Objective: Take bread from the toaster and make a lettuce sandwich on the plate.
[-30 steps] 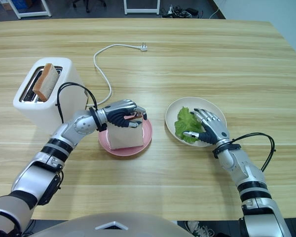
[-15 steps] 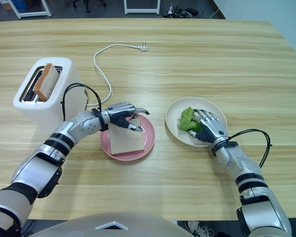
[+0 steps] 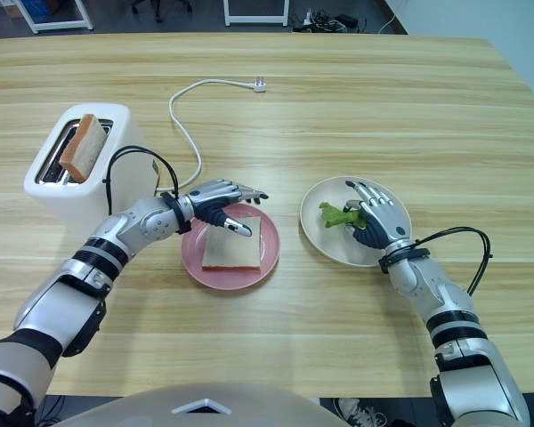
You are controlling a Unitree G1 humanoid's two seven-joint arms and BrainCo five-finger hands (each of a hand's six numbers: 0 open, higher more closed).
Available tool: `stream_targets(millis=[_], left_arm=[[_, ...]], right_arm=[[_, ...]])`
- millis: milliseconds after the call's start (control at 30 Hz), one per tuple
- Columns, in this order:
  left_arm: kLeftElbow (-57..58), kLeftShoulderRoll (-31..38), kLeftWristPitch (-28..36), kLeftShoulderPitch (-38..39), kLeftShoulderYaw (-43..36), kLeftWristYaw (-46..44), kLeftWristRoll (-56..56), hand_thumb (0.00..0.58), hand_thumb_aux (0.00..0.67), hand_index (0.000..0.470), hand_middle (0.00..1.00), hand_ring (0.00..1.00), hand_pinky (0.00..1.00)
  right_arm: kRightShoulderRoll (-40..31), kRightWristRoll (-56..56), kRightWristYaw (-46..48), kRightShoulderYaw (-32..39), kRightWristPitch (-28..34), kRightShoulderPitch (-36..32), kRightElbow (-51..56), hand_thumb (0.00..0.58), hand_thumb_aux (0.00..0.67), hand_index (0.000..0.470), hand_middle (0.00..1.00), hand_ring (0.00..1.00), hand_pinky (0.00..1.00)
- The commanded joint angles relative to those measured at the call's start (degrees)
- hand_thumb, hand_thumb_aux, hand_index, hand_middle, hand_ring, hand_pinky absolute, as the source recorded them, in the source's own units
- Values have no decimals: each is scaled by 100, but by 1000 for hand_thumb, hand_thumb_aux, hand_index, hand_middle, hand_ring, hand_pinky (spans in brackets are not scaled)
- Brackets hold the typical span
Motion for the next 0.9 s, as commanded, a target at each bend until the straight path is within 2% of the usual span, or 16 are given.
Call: stream_targets(millis=[33, 233, 367, 567, 600, 700, 833, 900], left_arm=[[-551, 272, 276, 177, -104, 128, 376, 0, 0, 0, 0, 0, 0], [-2145, 593, 733, 699, 515, 682, 335, 0, 0, 0, 0, 0, 0], [-3326, 771, 740, 1356, 1395, 947, -438, 0, 0, 0, 0, 0, 0], [-4902, 1135, 1180, 2374, 2913, 1016, -1130, 0, 0, 0, 0, 0, 0], [-5006, 1224, 1228, 2520, 3186, 995, -1282, 0, 0, 0, 0, 0, 0], [-4883, 1605, 1287, 2894, 3714, 890, -1327, 0, 0, 0, 0, 0, 0], [-4546, 2116, 1214, 3382, 4171, 766, -1307, 0, 0, 0, 0, 0, 0], [-4443, 2284, 1185, 3622, 4379, 755, -1323, 0, 0, 0, 0, 0, 0]], right_arm=[[4, 306, 216, -143, -120, 150, -298, 580, 670, 470, 0, 0, 0], [137, 620, 453, -292, -224, 346, -1123, 580, 670, 470, 0, 0, 0], [405, 716, 699, -224, -207, 368, -1683, 580, 670, 470, 0, 0, 0], [1061, 294, 934, 279, -64, 77, -1924, 580, 670, 470, 0, 0, 0], [1199, 163, 945, 420, -34, -5, -1861, 580, 667, 468, 0, 0, 0], [1519, -248, 897, 811, 36, -216, -1533, 571, 586, 411, 0, 0, 0], [1804, -621, 781, 1217, 34, -337, -1136, 559, 544, 382, 0, 0, 0], [1899, -702, 727, 1345, 0, -381, -963, 559, 544, 382, 0, 0, 0]])
